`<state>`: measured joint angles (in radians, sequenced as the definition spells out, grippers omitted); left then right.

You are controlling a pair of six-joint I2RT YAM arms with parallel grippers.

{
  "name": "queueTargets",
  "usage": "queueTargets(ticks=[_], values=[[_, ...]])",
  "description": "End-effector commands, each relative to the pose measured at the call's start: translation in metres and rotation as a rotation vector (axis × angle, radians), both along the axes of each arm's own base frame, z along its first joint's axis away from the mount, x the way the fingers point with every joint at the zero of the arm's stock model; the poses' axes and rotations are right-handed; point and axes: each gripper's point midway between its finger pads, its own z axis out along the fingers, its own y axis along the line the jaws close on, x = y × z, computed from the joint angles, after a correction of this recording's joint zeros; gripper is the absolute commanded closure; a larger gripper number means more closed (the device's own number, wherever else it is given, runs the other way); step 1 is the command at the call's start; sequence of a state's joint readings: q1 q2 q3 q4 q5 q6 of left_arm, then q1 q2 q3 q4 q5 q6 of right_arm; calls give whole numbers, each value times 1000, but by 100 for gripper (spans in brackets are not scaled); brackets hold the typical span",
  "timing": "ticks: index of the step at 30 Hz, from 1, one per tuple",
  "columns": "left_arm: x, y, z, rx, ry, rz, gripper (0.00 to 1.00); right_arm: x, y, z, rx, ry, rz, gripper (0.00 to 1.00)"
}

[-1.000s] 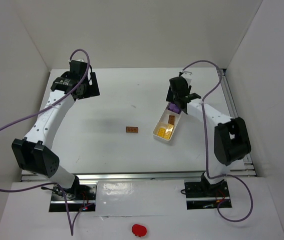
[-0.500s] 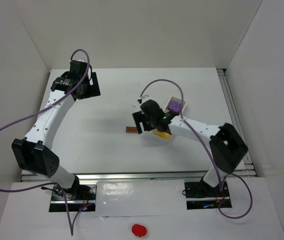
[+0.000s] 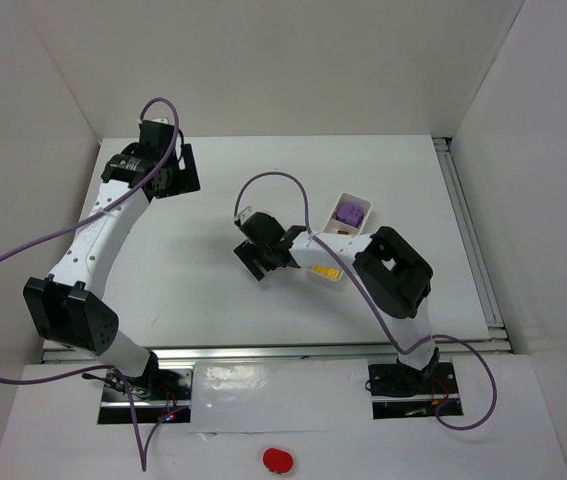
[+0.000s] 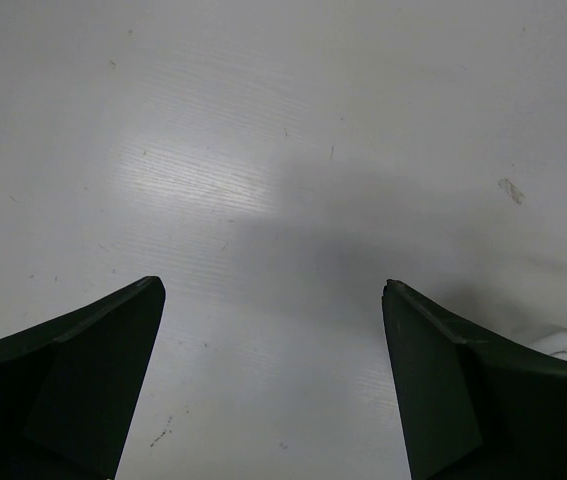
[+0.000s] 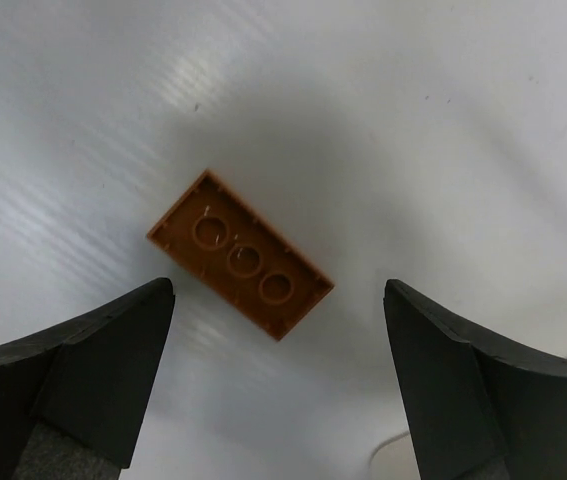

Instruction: Sort the legos into containers by color

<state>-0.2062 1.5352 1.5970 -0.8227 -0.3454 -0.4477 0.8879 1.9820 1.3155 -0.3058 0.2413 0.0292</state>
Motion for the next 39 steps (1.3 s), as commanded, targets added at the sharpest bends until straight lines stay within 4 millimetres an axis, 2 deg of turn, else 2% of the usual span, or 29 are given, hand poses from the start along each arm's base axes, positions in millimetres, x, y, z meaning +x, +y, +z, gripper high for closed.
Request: queueTargets(ticks=[1,2,5,10,11,14,16,17,20,21,23,24,25,27,29,30,32,36,39], values=[[-1,5,20,5,-58,12,0,22,-4,-7,-42,-64,-32,7],[-1,5,20,5,-58,12,0,30,-2,-3,-16,-76,-42,9],[-1,5,20,5,-58,12,0,36,-3,-7,22,-55,-60,19],[-1,7,20,12,-59,18,0,33,-4,-16,99,5,-65,35],[-1,7,20,12,-59,18,0,36,-7,-15,119,6,-79,43],[0,5,23,1,-67,10,0,38,-9,-16,127,8,-82,55],[0,5,23,1,-67,10,0,40,-8,-8,137,-3,-95,70],[0,5,23,1,-67,10,0,44,-8,10,163,-34,-113,74],[0,6,24,7,-68,16,0,51,-16,41,184,-105,-173,74],[0,6,24,8,-68,16,0,50,-22,64,208,-146,-186,74],[0,6,24,8,-68,16,0,60,-42,89,225,-229,-295,74],[0,6,24,8,-68,16,0,64,-52,112,265,-278,-343,74],[0,4,23,-1,-66,8,0,70,-77,116,241,-310,-435,74],[1,4,20,1,-57,7,0,72,-102,138,304,-348,-557,74],[3,2,16,-6,-47,-1,0,72,-140,131,293,-367,-684,74],[2,0,16,-12,-45,-7,0,72,-150,137,335,-383,-741,74],[4,0,12,-10,-35,-7,0,72,-175,126,317,-373,-816,73],[4,-4,11,-23,-32,-20,0,71,-195,99,279,-314,-901,72],[4,-4,11,-23,-32,-20,0,71,-195,82,268,-269,-916,72]])
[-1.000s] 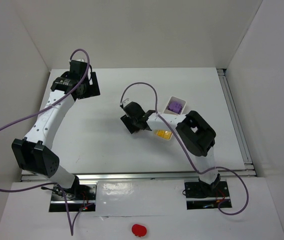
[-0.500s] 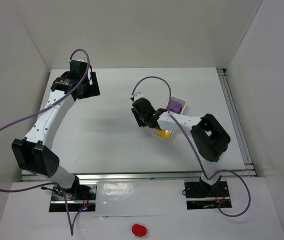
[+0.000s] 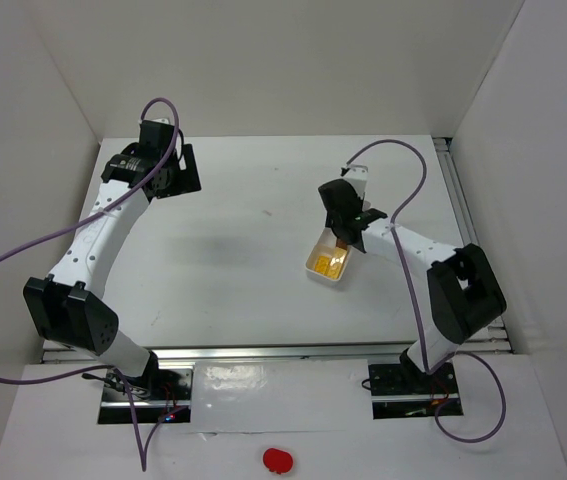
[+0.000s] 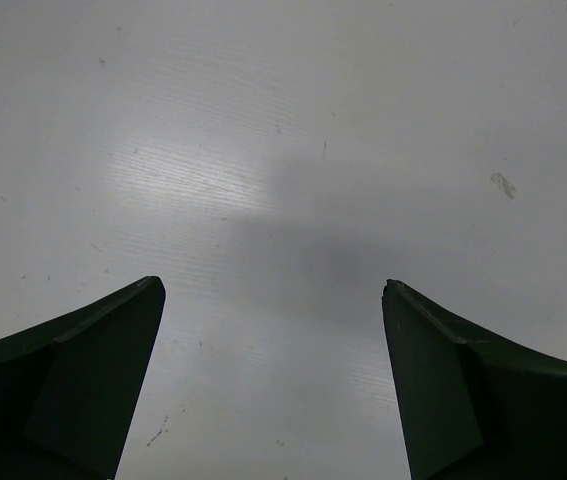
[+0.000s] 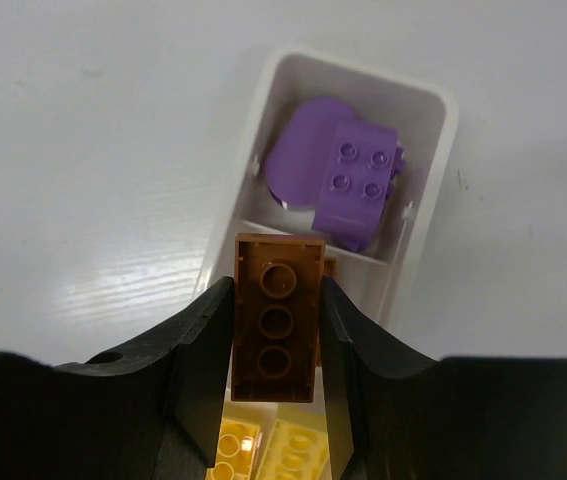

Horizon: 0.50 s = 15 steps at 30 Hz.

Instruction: Sort the legos into containers by color

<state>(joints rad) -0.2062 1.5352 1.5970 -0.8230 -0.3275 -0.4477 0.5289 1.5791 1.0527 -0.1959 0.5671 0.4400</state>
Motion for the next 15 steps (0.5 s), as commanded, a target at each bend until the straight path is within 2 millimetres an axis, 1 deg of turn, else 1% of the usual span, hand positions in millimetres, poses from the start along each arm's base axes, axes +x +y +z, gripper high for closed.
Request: queueTargets(ticks=[1,2,4,6,7,9,10,11,14,15], values=[[4,0,12,-11,-35,-8,0,-5,-4,-21,16,47,-55,72],[4,0,12,-11,-35,-8,0,-5,-3,-22,21,50,-49,72],[4,0,12,-11,-35,-8,0,-4,-6,-32,17,70,-65,71],[4,1,12,-4,-36,-2,0,-2,-5,-35,22,72,-70,66],[4,1,12,-4,-36,-1,0,-2,-5,-35,22,72,-70,56],[4,1,12,-4,-36,-1,0,-2,-4,-44,7,96,-71,47],[4,1,12,-4,-36,-1,0,-1,-4,-42,14,95,-76,43],[4,1,12,-4,-36,-1,0,-1,-4,-42,14,95,-76,34],[4,0,12,-11,-35,-8,0,-1,-6,-31,13,80,-84,22],[4,0,12,-11,-35,-8,0,0,-7,-18,19,58,-90,18]])
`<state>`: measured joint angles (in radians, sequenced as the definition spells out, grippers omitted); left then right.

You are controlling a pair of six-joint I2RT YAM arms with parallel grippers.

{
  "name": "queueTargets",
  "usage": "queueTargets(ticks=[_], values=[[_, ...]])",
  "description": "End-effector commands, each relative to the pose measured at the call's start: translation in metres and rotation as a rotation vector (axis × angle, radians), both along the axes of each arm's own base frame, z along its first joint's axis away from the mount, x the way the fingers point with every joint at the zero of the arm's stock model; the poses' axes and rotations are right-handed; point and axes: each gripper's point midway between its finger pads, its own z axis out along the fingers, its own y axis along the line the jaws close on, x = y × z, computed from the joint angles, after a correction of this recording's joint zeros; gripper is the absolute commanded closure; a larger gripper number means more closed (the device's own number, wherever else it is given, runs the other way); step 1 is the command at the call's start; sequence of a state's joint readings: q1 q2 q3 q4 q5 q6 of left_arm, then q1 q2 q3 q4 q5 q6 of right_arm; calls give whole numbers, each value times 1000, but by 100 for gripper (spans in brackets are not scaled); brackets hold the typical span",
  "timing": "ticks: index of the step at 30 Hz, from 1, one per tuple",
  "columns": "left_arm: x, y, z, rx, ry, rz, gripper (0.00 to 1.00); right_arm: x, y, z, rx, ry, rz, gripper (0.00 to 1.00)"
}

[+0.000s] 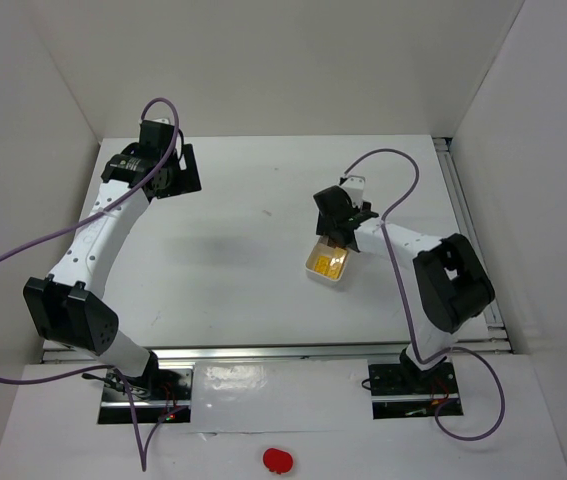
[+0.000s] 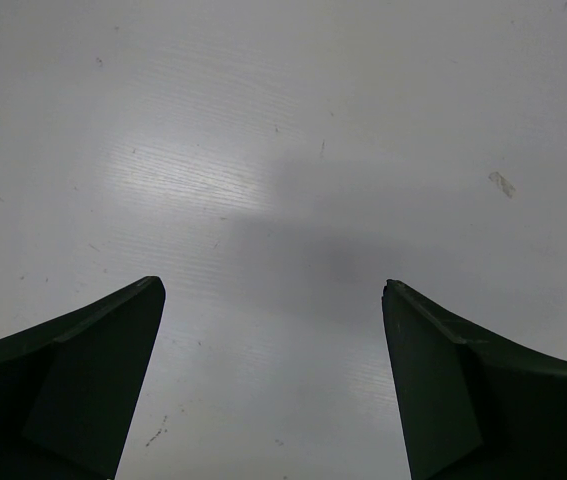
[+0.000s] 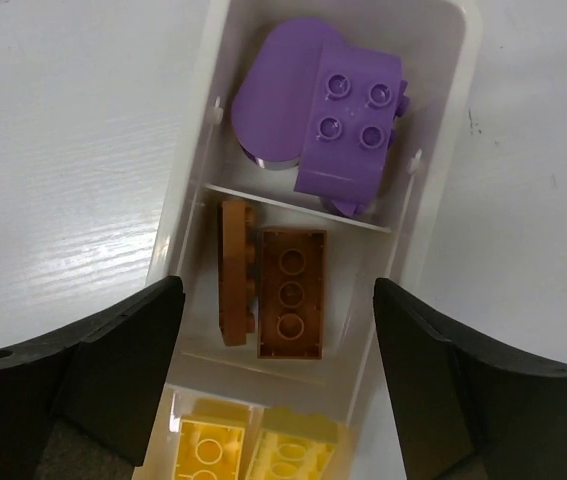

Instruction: Sort the legos into containers by color

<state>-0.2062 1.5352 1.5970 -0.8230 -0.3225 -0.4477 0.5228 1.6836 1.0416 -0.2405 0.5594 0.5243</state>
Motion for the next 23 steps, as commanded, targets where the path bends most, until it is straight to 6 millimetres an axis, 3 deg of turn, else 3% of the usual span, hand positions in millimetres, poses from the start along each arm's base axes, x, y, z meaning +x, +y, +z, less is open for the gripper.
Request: queueTargets(ticks=[1,3,4,5,7,8,10,11,16,23], values=[[4,0,12,-7,-36,-4,0,9,-8,42,8,-80,-57,16],[4,0,12,-7,-36,-4,0,10,-16,73,21,-143,-116,7],[4,0,12,-7,-36,-4,0,1,-28,77,-11,-129,-161,0],[5,0,16,-9,-45,-4,0,-2,-50,90,-65,-168,-253,0],[5,-1,15,-15,-44,-11,0,-11,-75,115,-58,-243,-413,0],[5,-1,15,-16,-44,-11,0,-27,-96,119,-141,-242,-478,0],[9,-4,19,-24,-51,-17,0,-40,-112,133,-130,-292,-565,0],[9,-4,19,-24,-51,-17,0,-51,-126,133,-163,-290,-609,0],[13,0,22,-6,-71,-9,0,-80,-151,132,-172,-279,-668,0],[14,1,19,7,-61,-13,0,-109,-171,126,-164,-264,-717,0]])
